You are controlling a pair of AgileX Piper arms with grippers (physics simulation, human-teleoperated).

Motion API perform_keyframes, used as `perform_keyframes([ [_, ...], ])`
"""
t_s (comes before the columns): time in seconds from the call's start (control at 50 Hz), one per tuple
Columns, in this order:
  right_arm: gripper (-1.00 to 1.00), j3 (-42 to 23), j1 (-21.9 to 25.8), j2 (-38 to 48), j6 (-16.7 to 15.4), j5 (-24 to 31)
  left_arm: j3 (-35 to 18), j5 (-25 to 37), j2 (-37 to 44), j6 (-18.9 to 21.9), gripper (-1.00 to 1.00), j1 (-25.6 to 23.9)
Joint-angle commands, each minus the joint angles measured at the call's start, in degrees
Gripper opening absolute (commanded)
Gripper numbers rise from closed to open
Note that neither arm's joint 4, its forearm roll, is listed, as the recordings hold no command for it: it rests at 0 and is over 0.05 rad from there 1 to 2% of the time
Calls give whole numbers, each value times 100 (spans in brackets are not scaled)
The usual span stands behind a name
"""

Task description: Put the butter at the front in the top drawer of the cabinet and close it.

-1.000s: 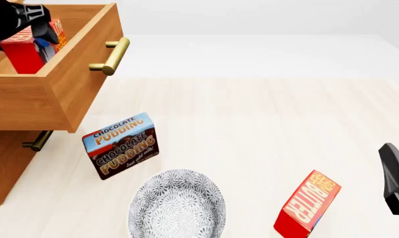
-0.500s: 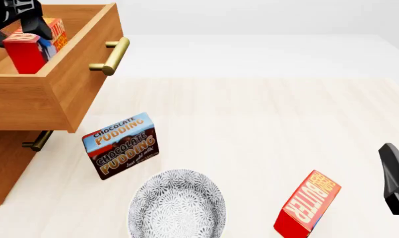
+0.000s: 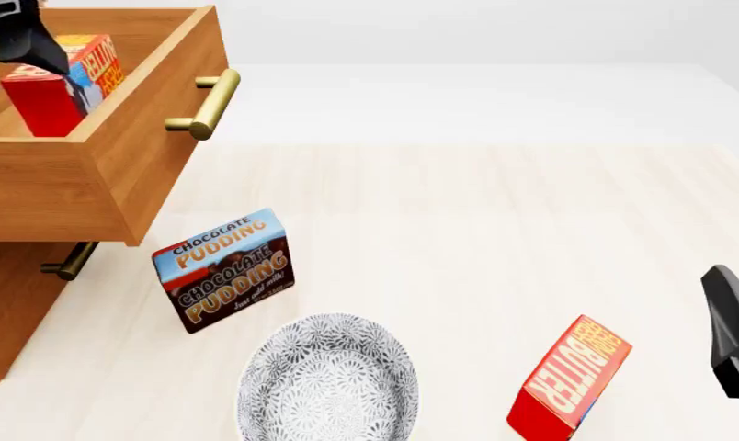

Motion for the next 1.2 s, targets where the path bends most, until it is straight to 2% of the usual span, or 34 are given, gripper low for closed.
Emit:
perform_keyframes([
  [0.02,100,0,0,-11,4,13,-2,300,-503,135,100,-78],
  [0.08,100,0,0,-11,3,13,7,372,-676,151,100,-186],
  [0.14,100,0,0,-10,3,12,24,352,-769,39,100,-500],
  [0.28,100,0,-1,-11,4,13,12,385,-1012,164,100,-863],
  [0.74,100,0,0,-13,3,14,-198,53,-952,423,100,-1997],
  [1.08,100,0,0,-10,4,12,-322,-656,-189,304,100,-2898],
  [1.2,100,0,0,-11,3,13,-688,-766,317,262,100,-3182],
])
